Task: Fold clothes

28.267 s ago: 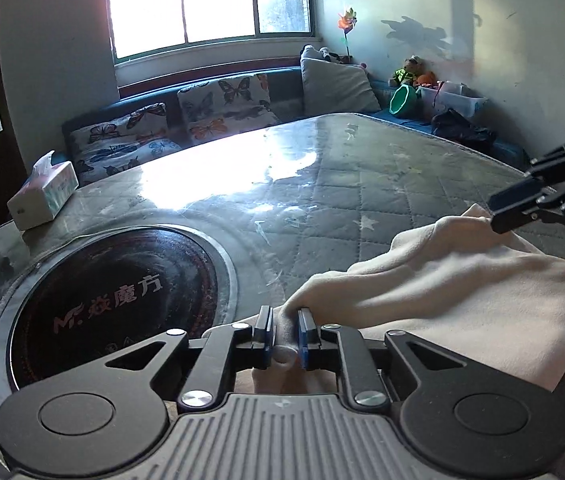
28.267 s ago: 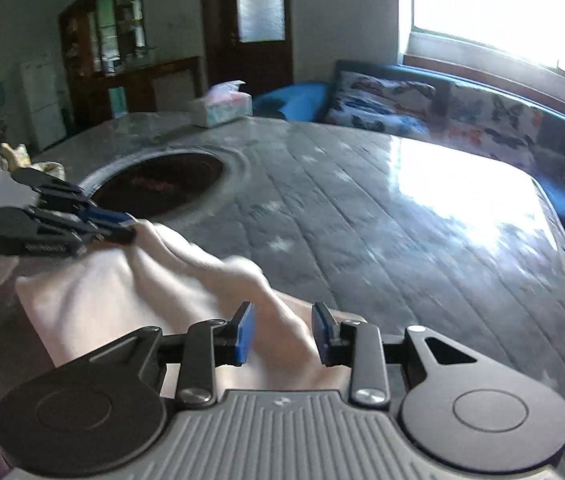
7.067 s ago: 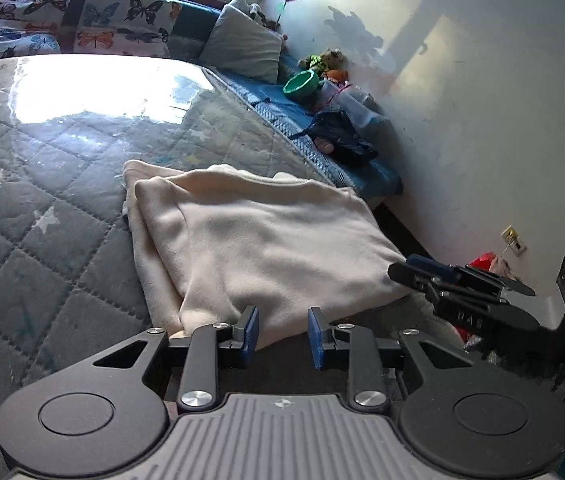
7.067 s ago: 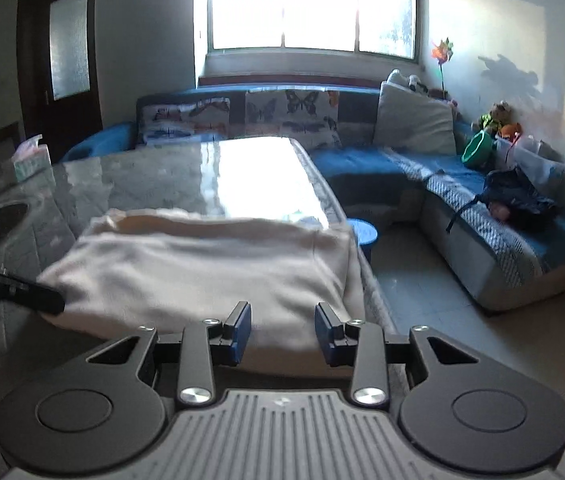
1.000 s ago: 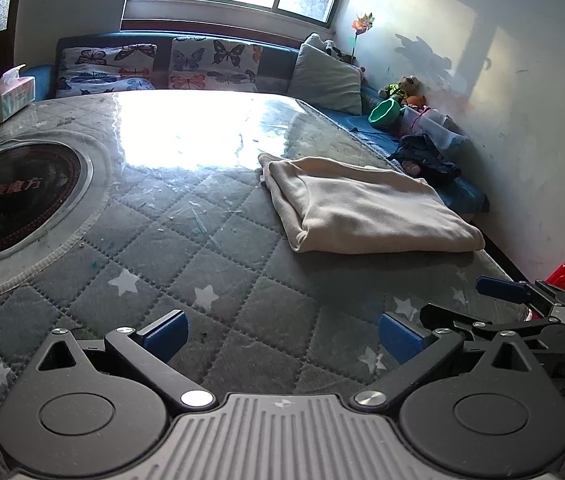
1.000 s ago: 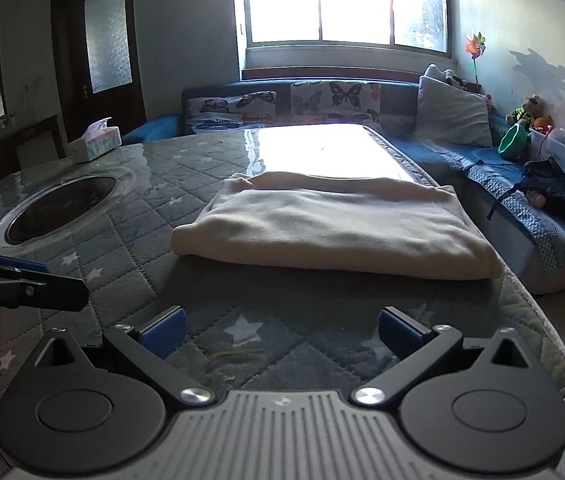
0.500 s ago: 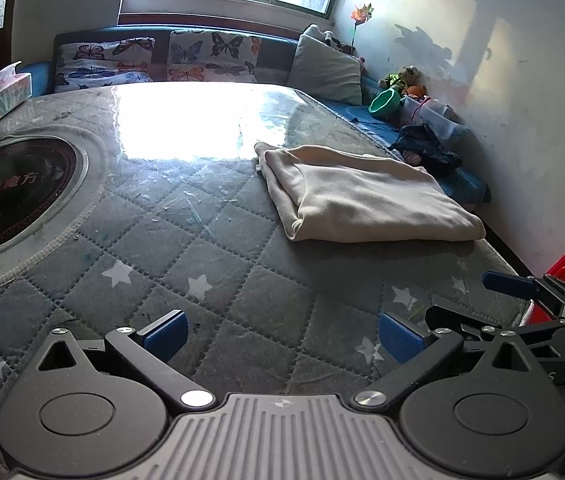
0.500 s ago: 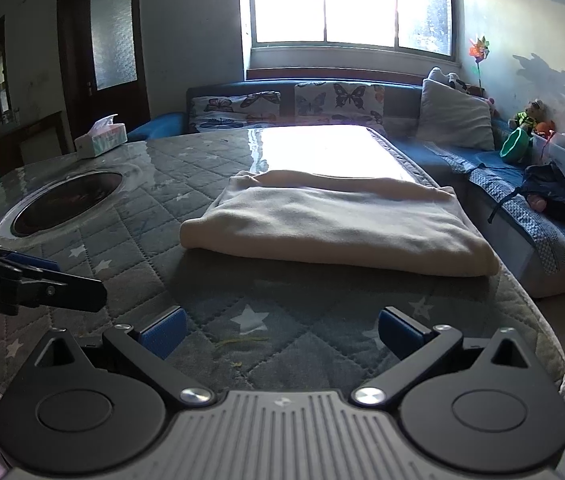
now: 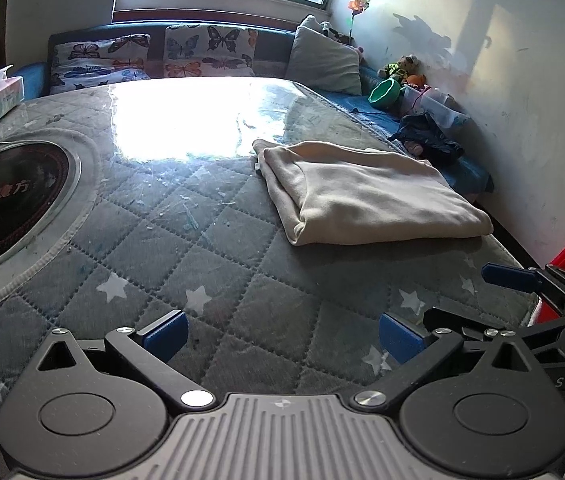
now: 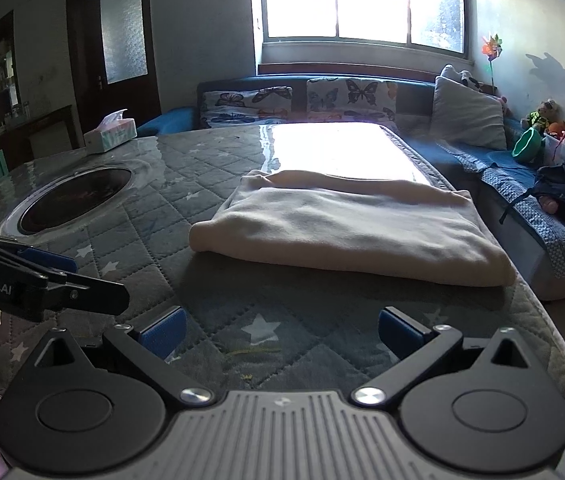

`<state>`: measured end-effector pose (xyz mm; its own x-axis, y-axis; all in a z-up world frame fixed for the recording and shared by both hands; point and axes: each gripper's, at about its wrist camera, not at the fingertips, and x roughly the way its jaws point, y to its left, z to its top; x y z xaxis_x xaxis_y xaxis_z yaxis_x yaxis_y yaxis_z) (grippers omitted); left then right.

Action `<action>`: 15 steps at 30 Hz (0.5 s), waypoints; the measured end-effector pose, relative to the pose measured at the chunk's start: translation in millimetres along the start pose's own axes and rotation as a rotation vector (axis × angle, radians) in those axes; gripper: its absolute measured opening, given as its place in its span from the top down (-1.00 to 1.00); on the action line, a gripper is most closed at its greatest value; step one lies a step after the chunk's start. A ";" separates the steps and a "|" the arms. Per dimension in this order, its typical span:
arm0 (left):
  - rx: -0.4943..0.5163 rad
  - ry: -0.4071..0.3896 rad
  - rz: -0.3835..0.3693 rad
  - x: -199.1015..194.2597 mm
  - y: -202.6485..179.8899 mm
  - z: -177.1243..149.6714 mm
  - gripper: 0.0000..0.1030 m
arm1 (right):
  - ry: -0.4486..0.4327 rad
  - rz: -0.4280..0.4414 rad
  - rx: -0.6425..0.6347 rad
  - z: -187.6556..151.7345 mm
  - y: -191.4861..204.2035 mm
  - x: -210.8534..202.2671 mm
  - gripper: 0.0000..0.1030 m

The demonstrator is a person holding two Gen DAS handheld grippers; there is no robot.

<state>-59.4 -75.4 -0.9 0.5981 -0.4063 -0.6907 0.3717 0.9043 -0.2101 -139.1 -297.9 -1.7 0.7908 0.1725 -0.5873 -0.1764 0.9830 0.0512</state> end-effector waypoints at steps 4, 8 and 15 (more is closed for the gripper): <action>0.014 0.009 0.004 3.6 0.1 4.7 -1.00 | 0.004 0.007 0.001 2.5 -0.8 1.9 -1.00; 0.021 0.014 0.003 6.5 0.6 9.1 -1.00 | 0.009 0.009 0.001 4.4 -1.3 4.1 -1.00; 0.027 0.010 0.003 9.8 2.7 19.6 -1.00 | 0.005 0.008 -0.009 12.6 -3.8 8.2 -1.00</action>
<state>-38.6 -79.5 5.3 0.5923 -0.4026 -0.6979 0.3893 0.9014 -0.1896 -124.6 -299.4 3.5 0.7863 0.1800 -0.5910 -0.1879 0.9810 0.0487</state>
